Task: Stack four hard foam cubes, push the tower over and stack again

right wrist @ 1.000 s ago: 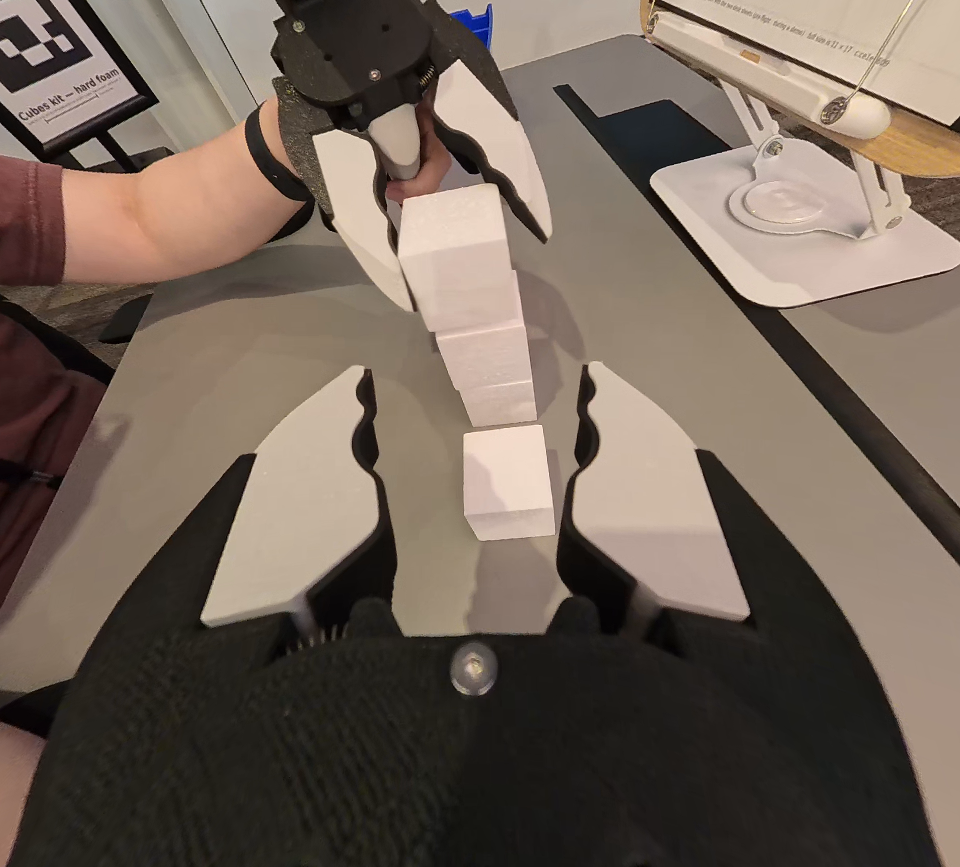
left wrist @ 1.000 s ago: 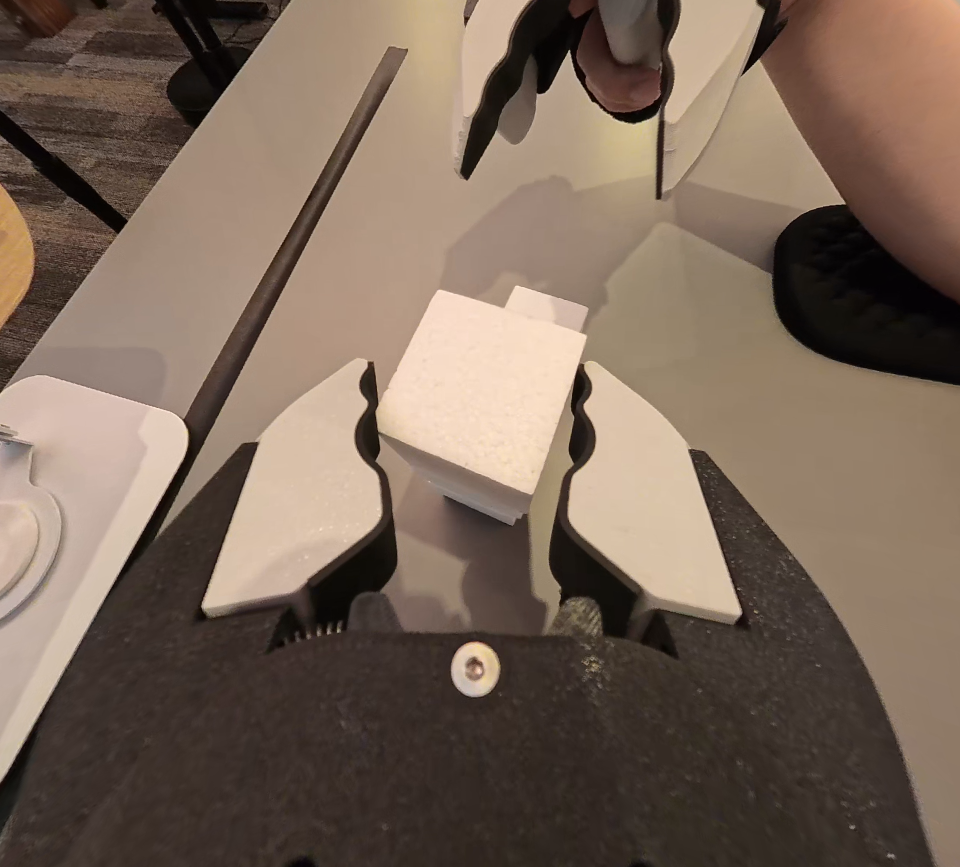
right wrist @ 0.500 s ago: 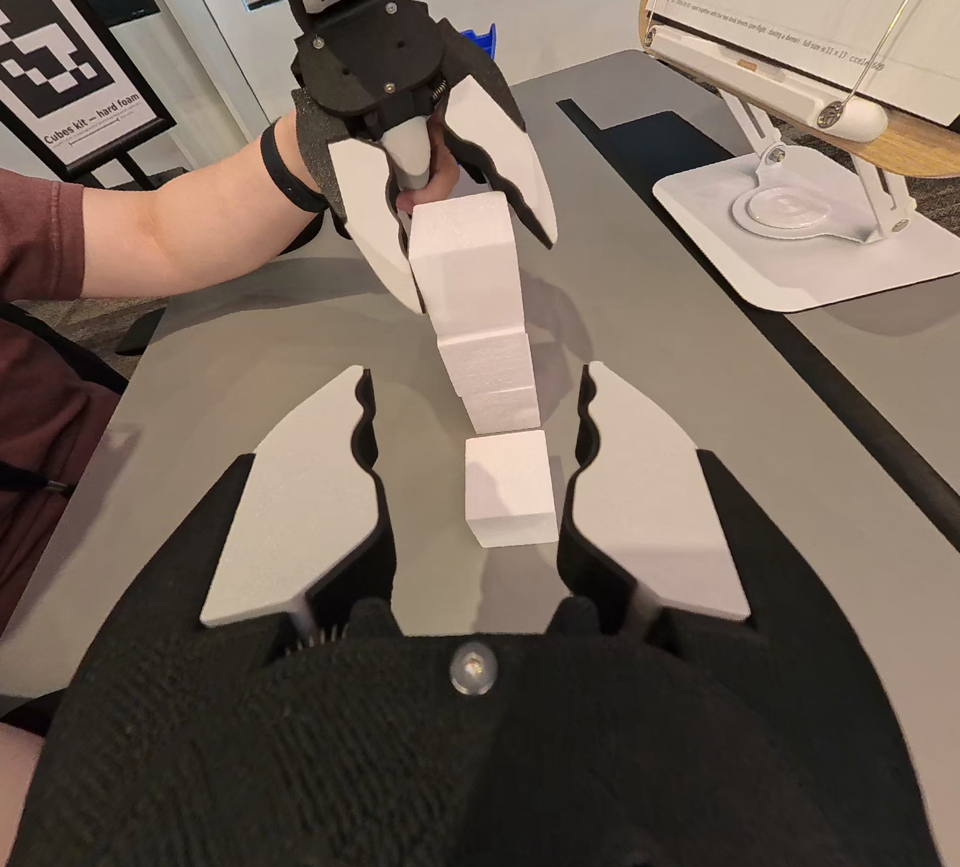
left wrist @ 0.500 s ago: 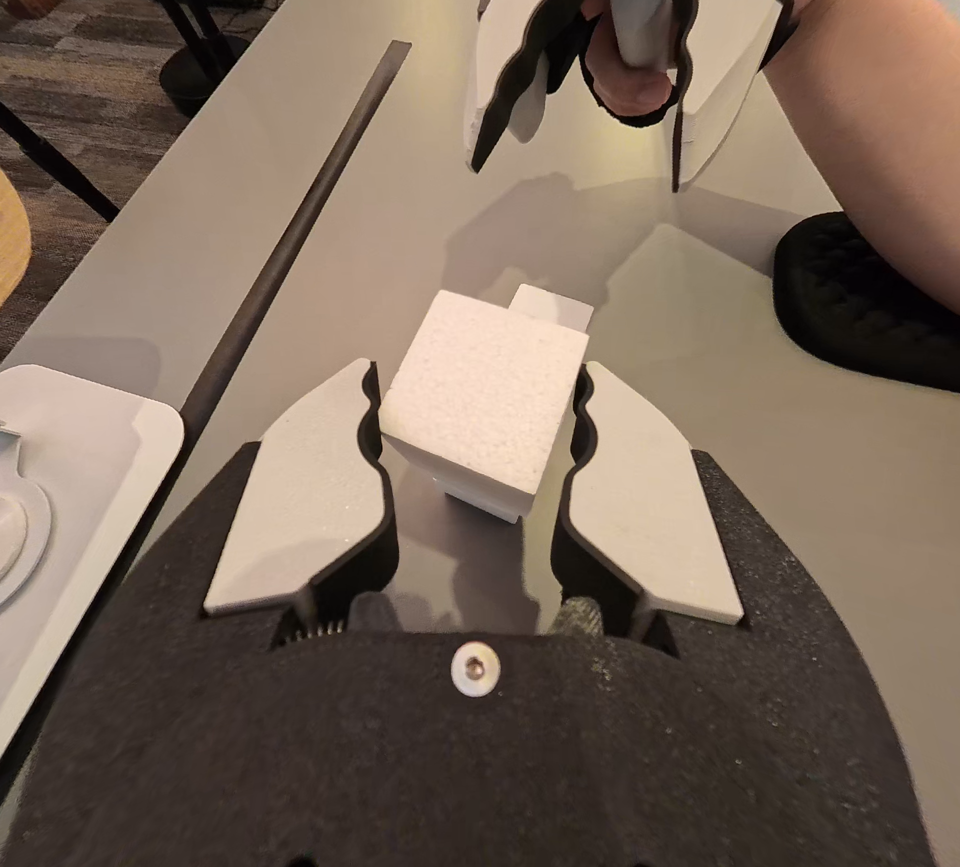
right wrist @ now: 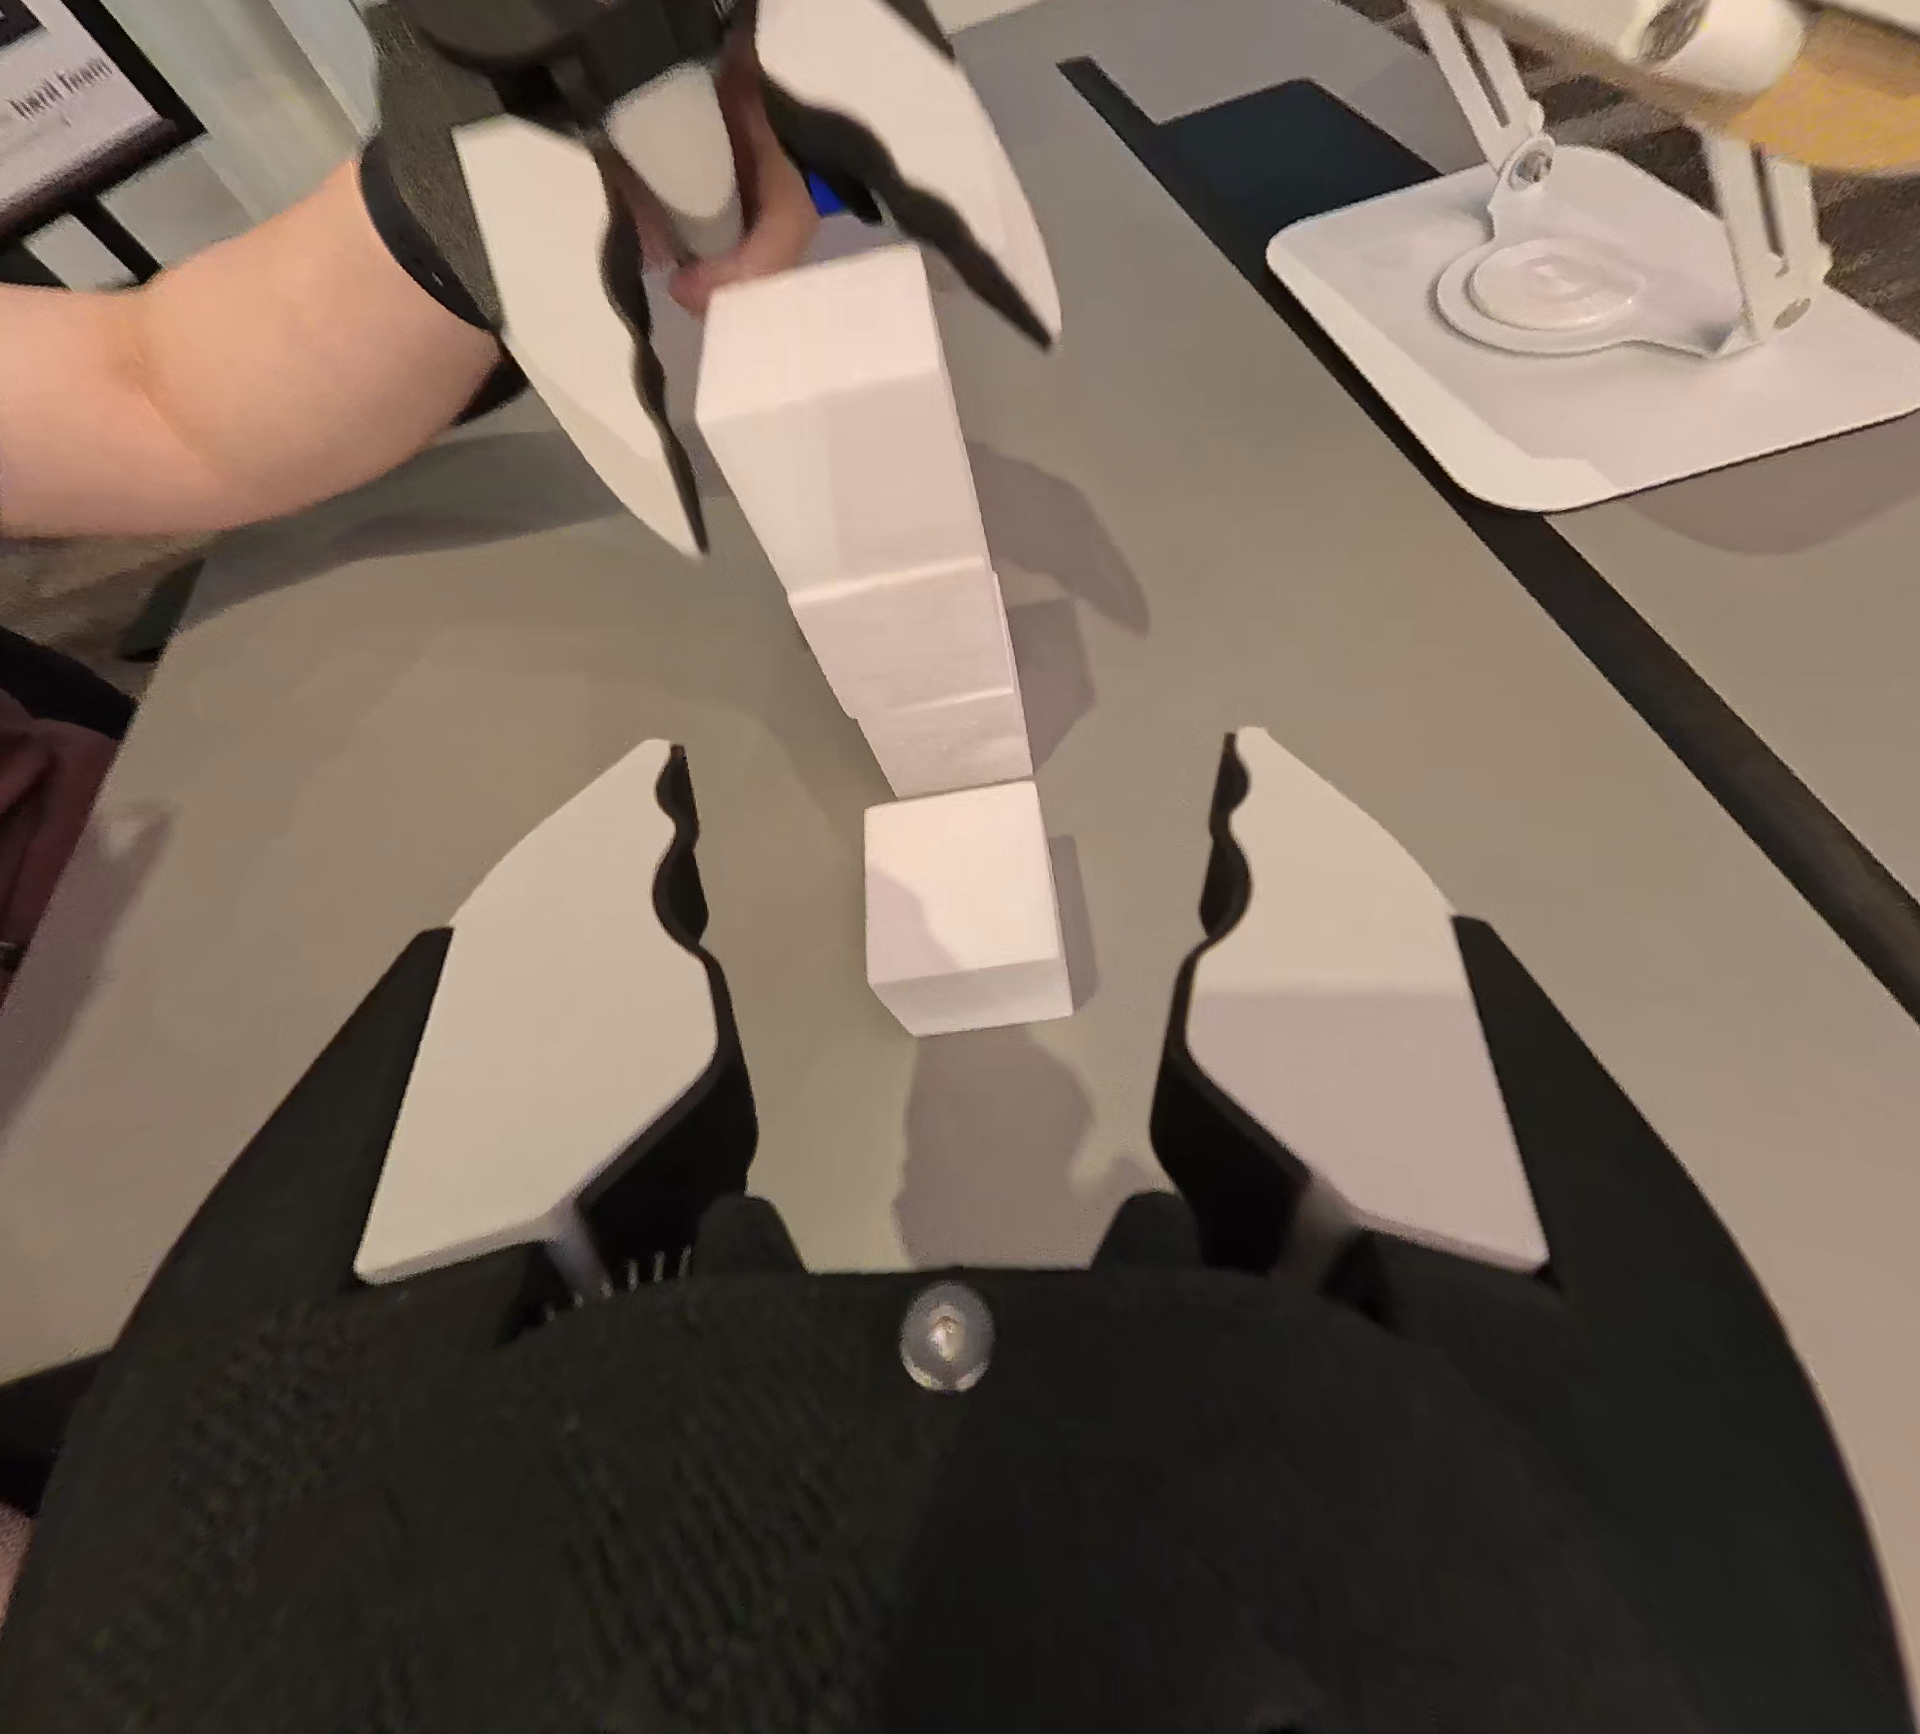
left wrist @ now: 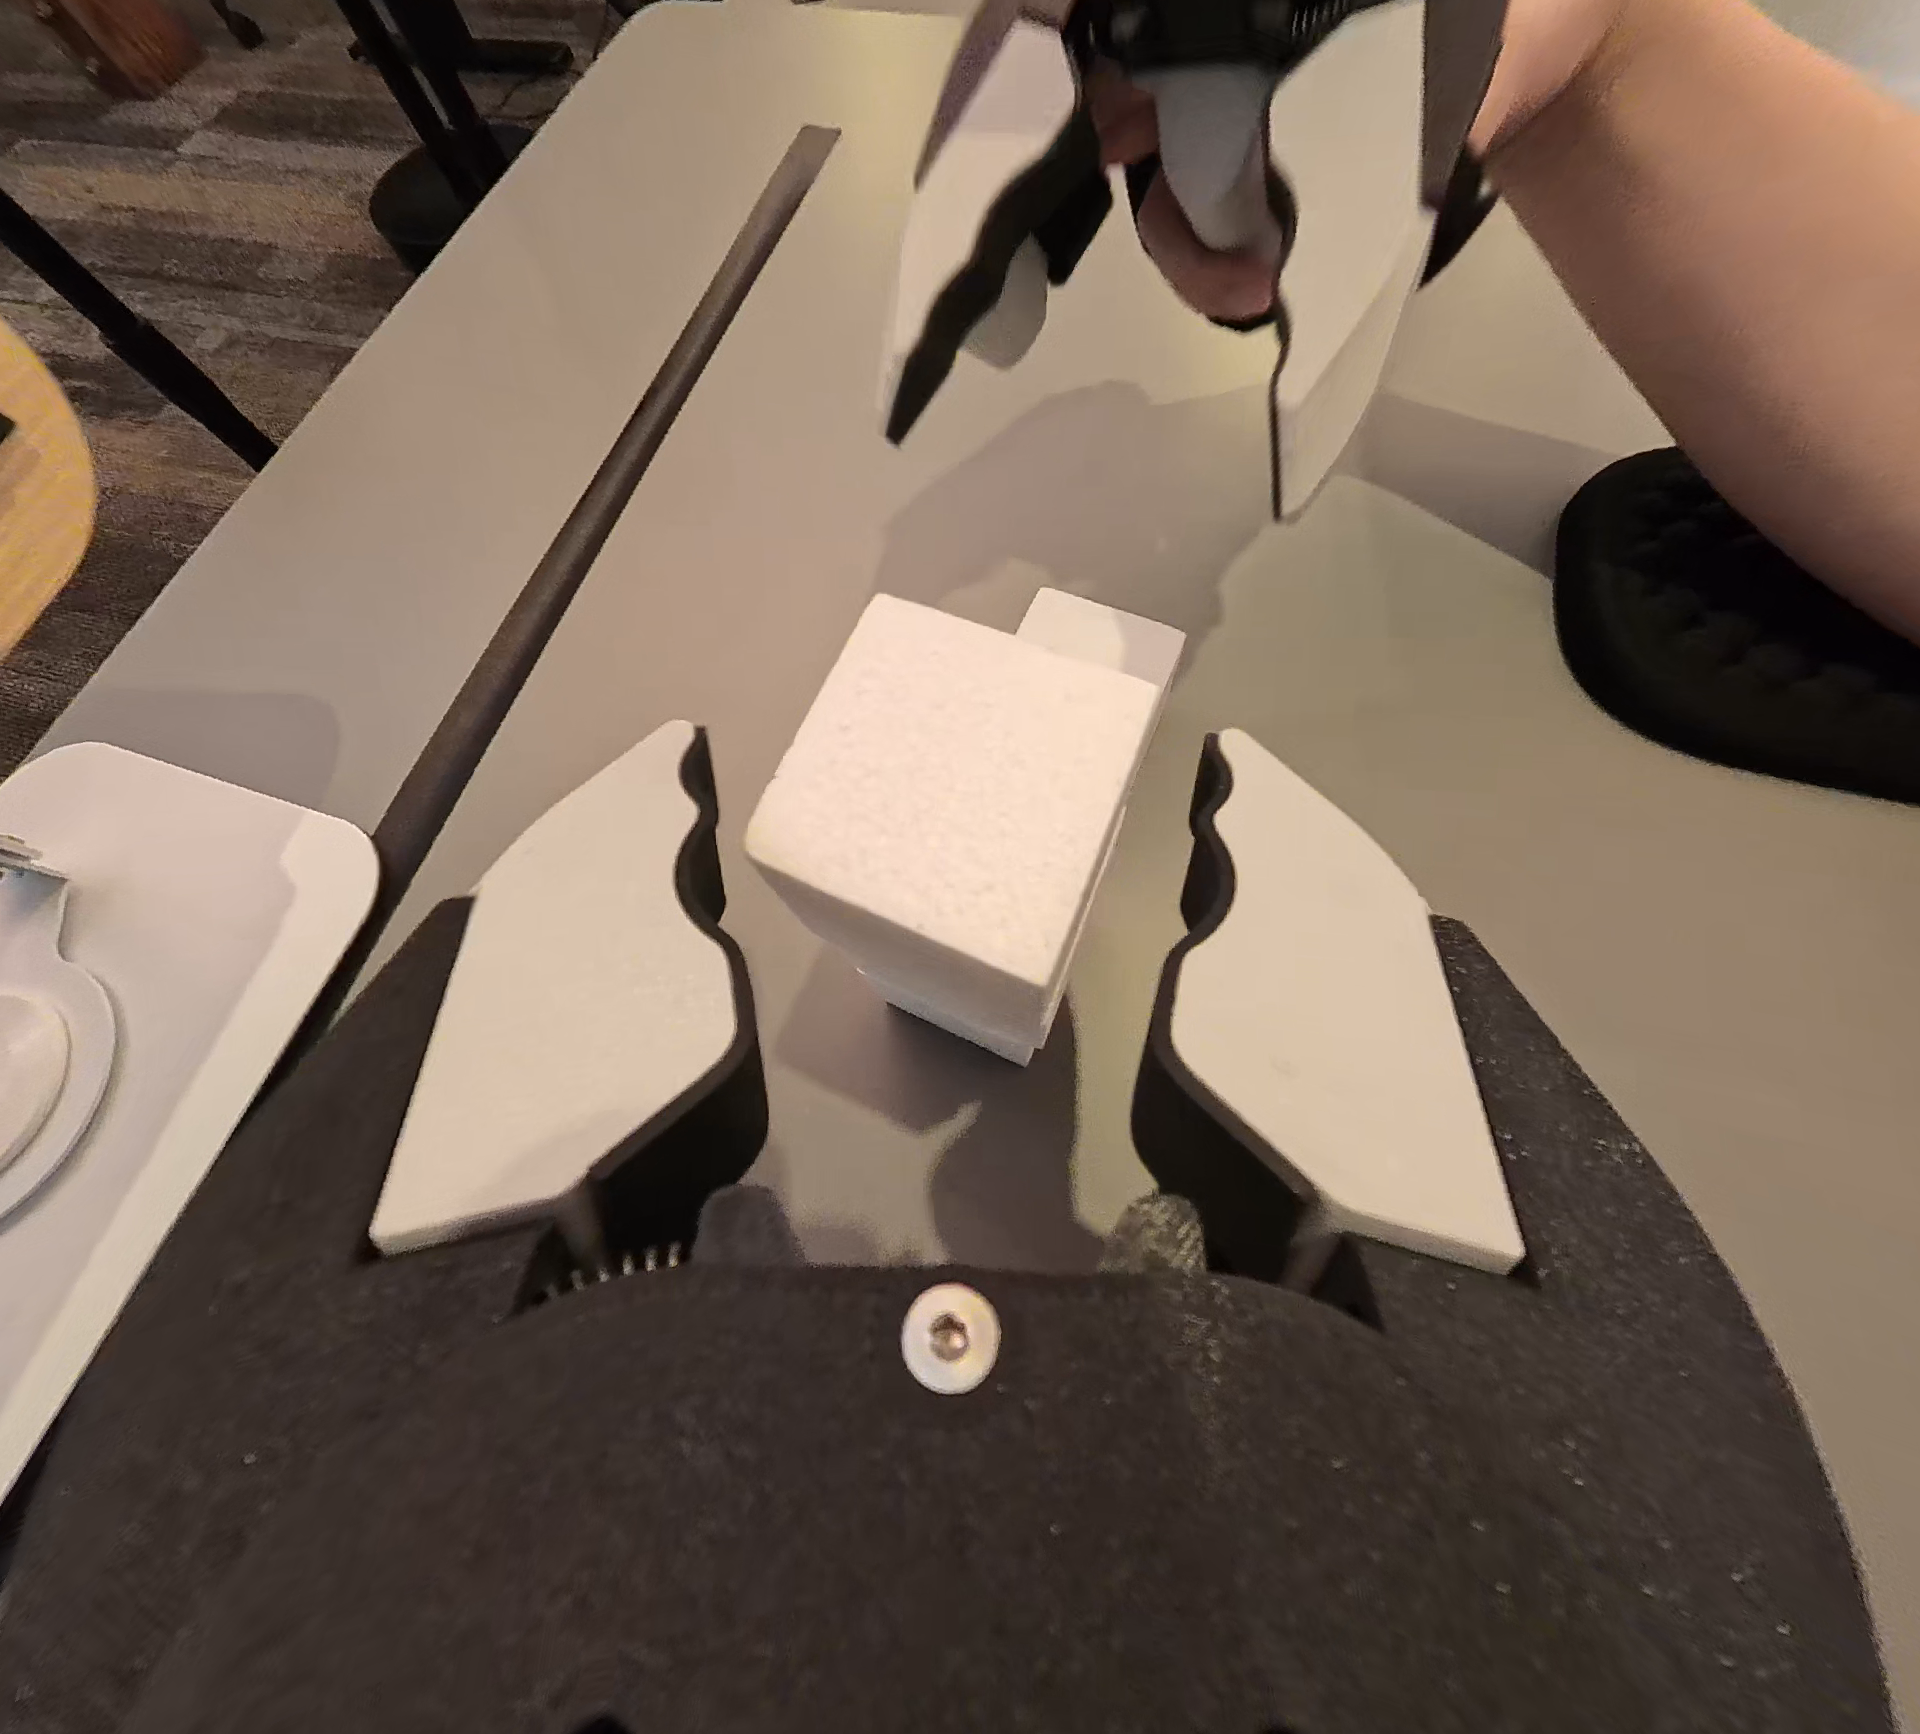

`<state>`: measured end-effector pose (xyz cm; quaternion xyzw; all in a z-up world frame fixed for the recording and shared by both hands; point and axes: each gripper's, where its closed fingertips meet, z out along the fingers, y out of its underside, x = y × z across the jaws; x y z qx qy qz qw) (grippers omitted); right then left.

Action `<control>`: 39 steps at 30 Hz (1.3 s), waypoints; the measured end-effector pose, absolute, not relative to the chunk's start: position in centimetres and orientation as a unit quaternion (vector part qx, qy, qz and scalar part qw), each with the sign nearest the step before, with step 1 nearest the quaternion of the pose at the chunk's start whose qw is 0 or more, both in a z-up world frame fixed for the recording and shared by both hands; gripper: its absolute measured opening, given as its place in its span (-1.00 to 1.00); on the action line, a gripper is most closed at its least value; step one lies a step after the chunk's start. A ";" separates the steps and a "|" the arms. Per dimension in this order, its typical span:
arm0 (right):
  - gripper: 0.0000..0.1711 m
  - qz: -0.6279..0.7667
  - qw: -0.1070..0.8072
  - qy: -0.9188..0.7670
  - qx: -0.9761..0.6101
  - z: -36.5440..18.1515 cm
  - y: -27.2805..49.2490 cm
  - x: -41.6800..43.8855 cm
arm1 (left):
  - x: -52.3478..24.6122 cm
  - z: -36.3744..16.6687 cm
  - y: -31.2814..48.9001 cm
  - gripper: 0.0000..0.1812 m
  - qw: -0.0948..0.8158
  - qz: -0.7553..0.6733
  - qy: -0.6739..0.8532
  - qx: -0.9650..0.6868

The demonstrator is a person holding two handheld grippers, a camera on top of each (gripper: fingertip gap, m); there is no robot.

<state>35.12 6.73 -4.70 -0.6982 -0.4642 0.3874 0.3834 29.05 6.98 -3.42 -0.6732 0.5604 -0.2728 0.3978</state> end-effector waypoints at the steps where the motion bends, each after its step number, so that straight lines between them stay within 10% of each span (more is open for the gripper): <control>1: 0.12 0.381 0.375 -0.472 -0.701 -5.5 6.6 35.1 | 28.9 -3.0 6.9 -0.01 0.404 -0.278 0.555 -0.672; 18: -0.35 0.283 0.245 -0.533 -0.759 -12.8 5.5 35.9 | 17.9 5.5 9.2 -0.17 0.567 -0.187 0.416 -0.686; 29: -0.36 0.402 0.507 -0.345 -0.680 5.2 7.9 37.3 | 13.4 9.1 8.9 -0.28 0.614 -0.170 0.360 -0.681; 39: -0.35 0.258 0.466 -0.466 -0.706 6.5 6.1 29.7 | 14.4 7.4 9.6 -0.34 0.587 -0.167 0.359 -0.706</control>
